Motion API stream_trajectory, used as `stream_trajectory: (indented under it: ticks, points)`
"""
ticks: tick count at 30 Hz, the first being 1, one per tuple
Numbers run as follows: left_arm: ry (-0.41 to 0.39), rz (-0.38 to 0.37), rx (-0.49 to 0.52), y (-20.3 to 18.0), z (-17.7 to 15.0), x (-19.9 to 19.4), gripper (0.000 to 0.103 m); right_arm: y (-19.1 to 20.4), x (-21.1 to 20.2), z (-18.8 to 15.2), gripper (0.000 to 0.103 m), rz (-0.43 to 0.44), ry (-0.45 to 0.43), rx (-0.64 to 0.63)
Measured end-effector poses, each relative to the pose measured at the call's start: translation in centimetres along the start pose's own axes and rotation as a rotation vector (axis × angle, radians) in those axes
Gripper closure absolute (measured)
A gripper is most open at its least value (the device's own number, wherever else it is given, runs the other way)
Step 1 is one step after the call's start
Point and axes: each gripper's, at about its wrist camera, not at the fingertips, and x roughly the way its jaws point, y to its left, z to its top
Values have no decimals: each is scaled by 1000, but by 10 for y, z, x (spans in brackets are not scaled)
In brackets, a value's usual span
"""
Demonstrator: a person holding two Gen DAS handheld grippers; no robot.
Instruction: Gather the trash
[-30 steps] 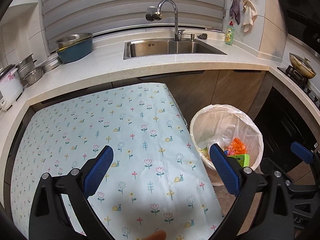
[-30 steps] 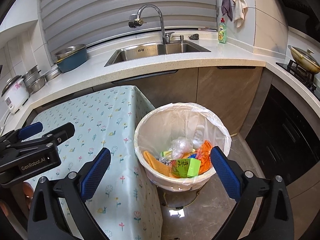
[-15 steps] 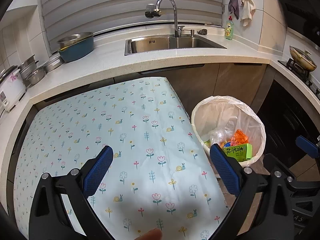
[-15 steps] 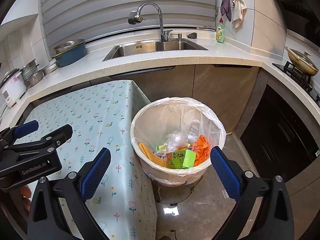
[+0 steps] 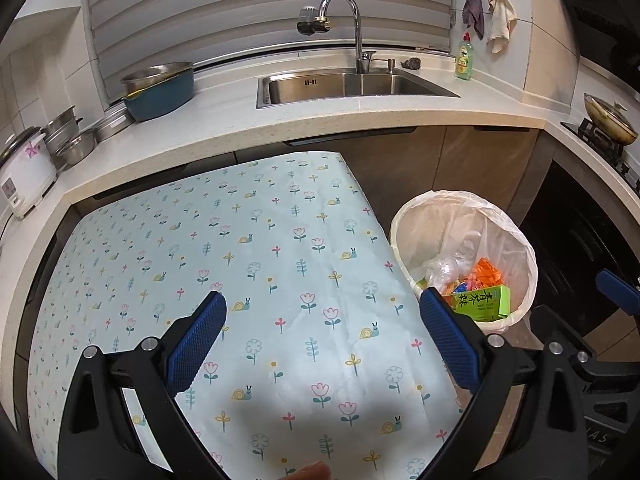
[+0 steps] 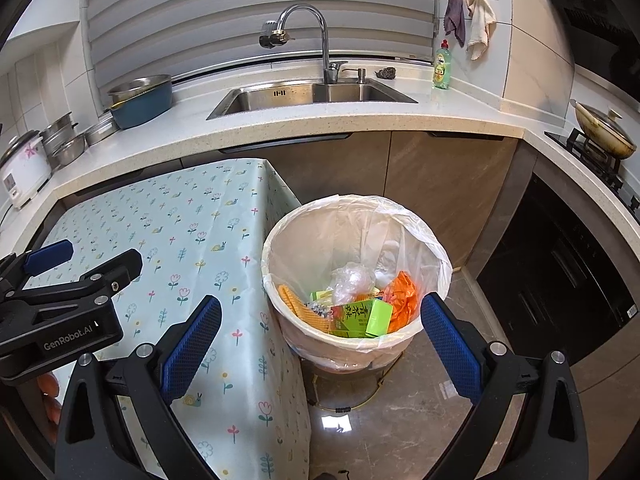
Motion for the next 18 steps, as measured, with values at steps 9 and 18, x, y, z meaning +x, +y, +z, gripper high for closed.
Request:
stream_trajectory:
  ticks: [9, 18]
  points:
    - [1, -1, 2, 1, 0, 0, 10, 1, 1, -1, 7, -5, 2, -8]
    - [1, -1, 3, 0, -1, 0, 10, 3, 2, -2, 7, -11, 0, -15]
